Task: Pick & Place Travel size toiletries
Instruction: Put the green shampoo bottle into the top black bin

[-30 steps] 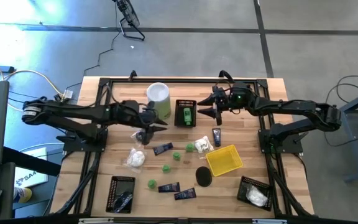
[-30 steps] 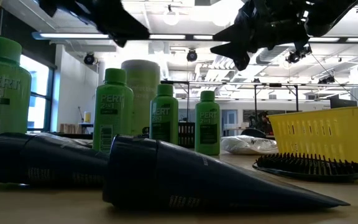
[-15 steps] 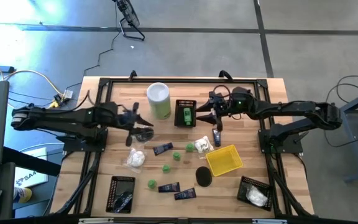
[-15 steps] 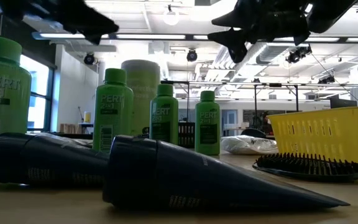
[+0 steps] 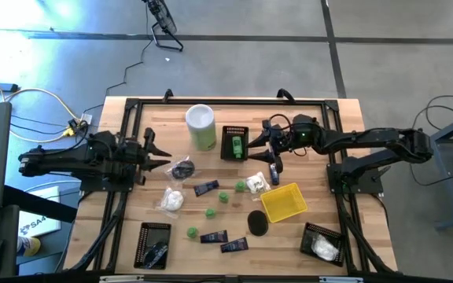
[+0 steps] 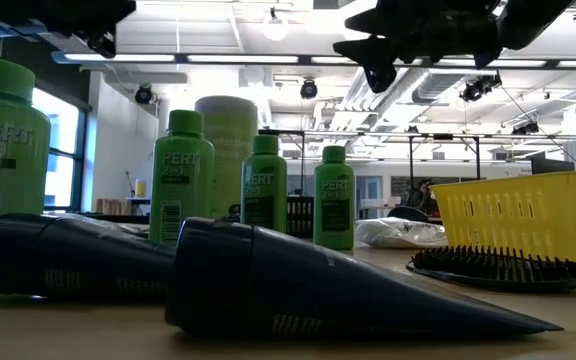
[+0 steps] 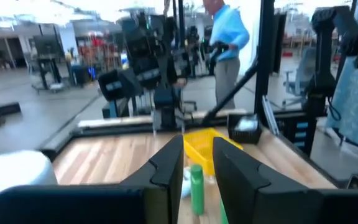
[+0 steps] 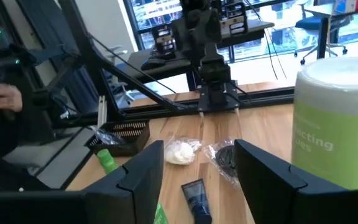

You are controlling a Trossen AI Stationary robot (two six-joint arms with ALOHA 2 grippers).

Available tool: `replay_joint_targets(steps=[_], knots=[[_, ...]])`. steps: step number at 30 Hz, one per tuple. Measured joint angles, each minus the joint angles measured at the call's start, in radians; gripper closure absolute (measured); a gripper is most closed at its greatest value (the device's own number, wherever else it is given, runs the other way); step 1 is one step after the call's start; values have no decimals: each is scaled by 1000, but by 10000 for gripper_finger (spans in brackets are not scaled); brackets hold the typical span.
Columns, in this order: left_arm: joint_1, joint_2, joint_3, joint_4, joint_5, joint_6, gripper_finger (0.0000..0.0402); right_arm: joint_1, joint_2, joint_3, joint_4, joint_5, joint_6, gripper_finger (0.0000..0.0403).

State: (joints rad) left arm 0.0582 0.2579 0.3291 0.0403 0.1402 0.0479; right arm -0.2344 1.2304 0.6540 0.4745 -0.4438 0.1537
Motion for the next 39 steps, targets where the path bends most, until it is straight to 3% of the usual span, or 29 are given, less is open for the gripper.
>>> replay_joint_targets(steps=[9, 17, 26, 33, 39], knots=[[0, -11, 0, -15, 0, 0, 318, 14, 0, 0, -13, 12, 74, 216], [0, -4, 0, -67, -1, -8, 318, 168, 0, 0, -98, 275, -27, 216], [0, -5, 0, -66, -4, -1, 318, 251, 0, 1, -154, 425, 4, 216], [0, -5, 0, -66, -4, 1, 318, 306, 42, 134, -358, 521, 6, 216], [0, -5, 1, -66, -19, 25, 318, 330, 160, 218, -497, 513, -2, 216]])
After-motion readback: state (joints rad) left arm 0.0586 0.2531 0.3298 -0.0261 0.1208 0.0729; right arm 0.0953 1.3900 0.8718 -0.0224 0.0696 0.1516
